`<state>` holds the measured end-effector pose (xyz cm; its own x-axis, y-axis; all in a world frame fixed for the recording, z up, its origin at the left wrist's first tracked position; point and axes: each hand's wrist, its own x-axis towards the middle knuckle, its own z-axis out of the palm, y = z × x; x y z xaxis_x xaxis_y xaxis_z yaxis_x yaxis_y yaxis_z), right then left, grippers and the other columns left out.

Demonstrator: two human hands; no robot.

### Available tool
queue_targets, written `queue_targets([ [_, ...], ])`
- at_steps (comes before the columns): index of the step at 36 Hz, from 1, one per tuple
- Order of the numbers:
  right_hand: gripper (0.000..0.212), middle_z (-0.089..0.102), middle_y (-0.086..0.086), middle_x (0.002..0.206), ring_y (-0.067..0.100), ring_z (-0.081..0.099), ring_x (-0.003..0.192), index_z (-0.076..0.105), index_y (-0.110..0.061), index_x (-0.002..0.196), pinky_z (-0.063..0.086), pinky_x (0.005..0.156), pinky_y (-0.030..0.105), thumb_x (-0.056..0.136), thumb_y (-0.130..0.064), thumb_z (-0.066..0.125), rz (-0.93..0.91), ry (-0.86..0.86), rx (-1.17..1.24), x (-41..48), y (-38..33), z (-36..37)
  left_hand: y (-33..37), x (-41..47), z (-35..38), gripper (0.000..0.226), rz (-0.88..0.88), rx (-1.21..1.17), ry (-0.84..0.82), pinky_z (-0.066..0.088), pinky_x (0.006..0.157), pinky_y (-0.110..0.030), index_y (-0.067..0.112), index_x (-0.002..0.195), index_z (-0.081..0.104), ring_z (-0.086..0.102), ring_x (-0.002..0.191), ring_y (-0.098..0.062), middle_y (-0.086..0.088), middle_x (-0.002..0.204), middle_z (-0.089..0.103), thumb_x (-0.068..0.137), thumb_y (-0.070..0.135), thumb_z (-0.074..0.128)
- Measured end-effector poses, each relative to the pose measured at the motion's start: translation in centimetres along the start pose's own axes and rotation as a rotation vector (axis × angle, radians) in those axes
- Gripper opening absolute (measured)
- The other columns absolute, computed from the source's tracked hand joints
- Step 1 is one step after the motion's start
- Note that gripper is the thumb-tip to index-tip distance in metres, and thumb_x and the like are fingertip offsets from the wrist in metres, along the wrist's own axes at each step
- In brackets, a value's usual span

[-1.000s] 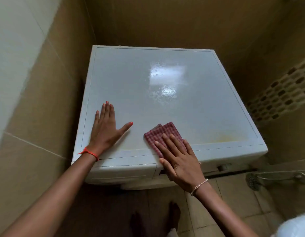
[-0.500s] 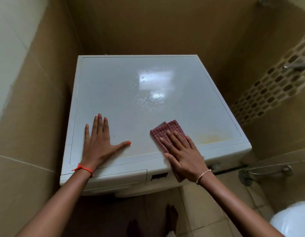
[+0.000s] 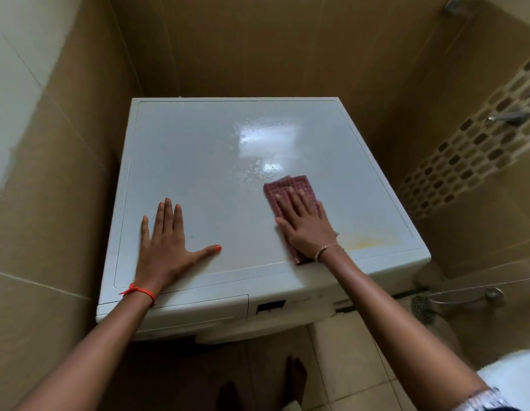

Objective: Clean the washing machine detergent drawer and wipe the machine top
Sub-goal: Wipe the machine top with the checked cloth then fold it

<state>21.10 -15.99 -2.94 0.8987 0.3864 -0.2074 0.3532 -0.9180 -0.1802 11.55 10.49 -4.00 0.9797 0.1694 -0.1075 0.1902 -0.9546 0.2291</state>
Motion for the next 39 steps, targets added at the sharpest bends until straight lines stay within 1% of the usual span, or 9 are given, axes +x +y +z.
queue_targets([
  [3,0.060,-0.018,-0.016,0.151,0.002,-0.018,0.139,-0.014,-0.049,0.138,-0.010,0.115,0.035,0.080,-0.063,-0.005,-0.101,0.022,-0.014,-3.9,0.5,0.9,0.0,0.1,0.0,0.137,0.000,-0.004,0.003,-0.013,0.115,-0.042,0.009,0.150,-0.004,-0.019,0.142,-0.012,-0.004,0.156,-0.016,0.046,0.099,-0.001],
  [10,0.060,-0.015,-0.016,0.152,0.001,-0.014,0.141,-0.020,-0.051,0.135,-0.006,0.117,0.034,0.079,-0.071,-0.016,-0.059,0.067,-0.013,-7.2,6.7,1.3,0.0,0.0,0.0,0.138,0.002,-0.006,0.009,-0.013,0.115,-0.042,0.009,0.149,-0.003,-0.019,0.142,-0.012,-0.004,0.156,-0.016,0.046,0.100,-0.001],
  [13,0.063,-0.020,-0.015,0.150,0.004,-0.015,0.141,-0.015,-0.048,0.136,-0.009,0.115,0.035,0.078,-0.069,-0.007,0.061,0.038,-0.006,-5.3,8.8,0.1,0.0,0.0,0.0,0.137,0.001,-0.005,0.009,-0.011,0.116,-0.043,0.009,0.149,-0.003,-0.018,0.142,-0.013,-0.004,0.156,-0.014,0.047,0.099,0.000],
  [17,0.056,-0.013,-0.009,0.156,0.010,-0.010,0.144,-0.009,-0.043,0.142,-0.007,0.115,0.039,0.090,-0.058,0.008,0.196,0.035,-0.007,-2.0,9.4,-1.0,0.1,0.0,-0.1,0.137,0.003,0.004,0.011,-0.010,0.115,-0.043,0.008,0.149,-0.002,-0.016,0.143,-0.013,-0.005,0.157,-0.013,0.047,0.099,0.001],
  [20,0.056,-0.017,-0.010,0.153,0.011,-0.013,0.144,-0.013,-0.044,0.139,-0.007,0.116,0.040,0.090,-0.058,0.009,0.124,0.008,-0.017,-2.4,9.0,-0.9,0.1,0.0,-0.1,0.137,0.008,-0.010,0.012,-0.010,0.116,-0.043,0.008,0.150,-0.001,-0.015,0.143,-0.013,-0.005,0.157,-0.013,0.048,0.099,0.003],
  [25,0.061,-0.020,-0.021,0.149,0.000,-0.018,0.140,-0.013,-0.051,0.136,-0.011,0.115,0.030,0.078,-0.073,-0.010,-0.054,0.027,-0.037,-7.7,11.1,0.1,0.1,-0.1,-0.2,0.137,-0.005,-0.013,0.008,-0.010,0.116,-0.042,0.008,0.149,-0.001,-0.015,0.143,-0.012,-0.004,0.157,-0.012,0.047,0.100,0.005],
  [30,0.071,-0.010,-0.016,0.154,0.003,-0.008,0.143,-0.004,-0.046,0.140,-0.005,0.115,0.034,0.076,-0.075,-0.009,0.132,0.071,-0.007,-8.9,16.2,-0.4,0.2,-0.2,-0.2,0.137,0.005,-0.015,0.008,-0.010,0.116,-0.043,0.008,0.149,-0.002,-0.014,0.143,-0.013,-0.004,0.156,-0.012,0.047,0.100,0.005],
  [35,0.056,-0.008,-0.006,0.157,0.012,-0.006,0.145,-0.004,-0.038,0.145,0.001,0.115,0.044,0.096,-0.054,0.017,0.341,0.056,0.032,-4.5,18.3,-2.2,0.2,0.0,-0.2,0.136,0.005,0.004,-0.007,-0.010,0.116,-0.043,0.008,0.147,-0.005,-0.016,0.142,-0.013,-0.004,0.155,-0.015,0.047,0.099,0.002],
  [39,0.055,-0.009,0.001,0.158,0.018,-0.007,0.145,-0.001,-0.032,0.149,-0.001,0.116,0.045,0.099,-0.045,0.019,0.467,0.099,0.033,1.1,16.0,-2.8,0.0,0.2,-0.2,0.138,-0.008,-0.024,-0.024,-0.013,0.116,-0.041,0.011,0.146,-0.011,-0.021,0.140,-0.010,-0.001,0.153,-0.021,0.042,0.101,0.000],
])
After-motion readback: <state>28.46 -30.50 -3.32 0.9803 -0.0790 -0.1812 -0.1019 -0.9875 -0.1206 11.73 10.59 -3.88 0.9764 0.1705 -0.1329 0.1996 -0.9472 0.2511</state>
